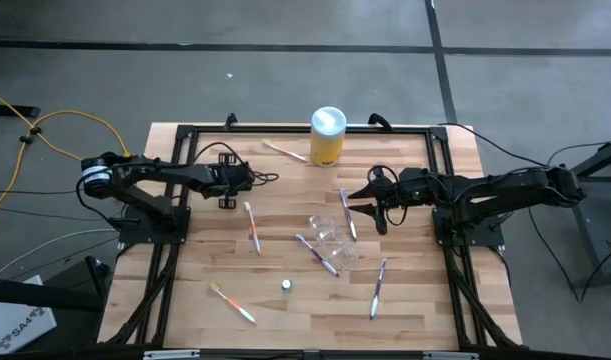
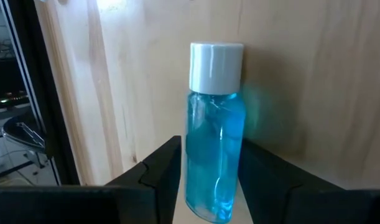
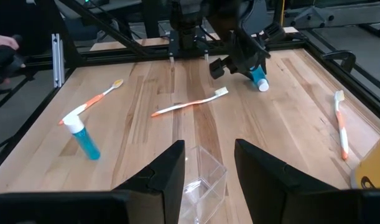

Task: Pick & Place toothbrushing station
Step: Put the top mouthwash into the transparent organizer

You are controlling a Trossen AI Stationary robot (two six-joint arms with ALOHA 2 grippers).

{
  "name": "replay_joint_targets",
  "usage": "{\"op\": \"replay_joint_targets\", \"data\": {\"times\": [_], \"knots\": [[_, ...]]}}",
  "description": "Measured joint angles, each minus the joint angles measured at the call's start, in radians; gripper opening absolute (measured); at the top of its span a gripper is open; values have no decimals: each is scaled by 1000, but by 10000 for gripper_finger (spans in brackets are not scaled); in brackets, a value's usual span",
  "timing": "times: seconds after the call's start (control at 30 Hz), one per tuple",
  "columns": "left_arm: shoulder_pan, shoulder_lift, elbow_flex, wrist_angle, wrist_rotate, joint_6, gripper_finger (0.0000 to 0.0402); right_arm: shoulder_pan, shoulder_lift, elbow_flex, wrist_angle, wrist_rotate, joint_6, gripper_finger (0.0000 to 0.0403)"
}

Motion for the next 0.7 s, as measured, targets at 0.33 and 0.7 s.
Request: {"op": "replay_joint_targets", "data": {"times": [0.33, 0.7], "knots": [[5, 2, -3, -1, -40, -41, 87, 0, 0, 0, 0, 0, 0, 132], [3, -17, -4, -7, -59, -91, 66, 0, 0, 0, 0, 0, 0, 132]]}}
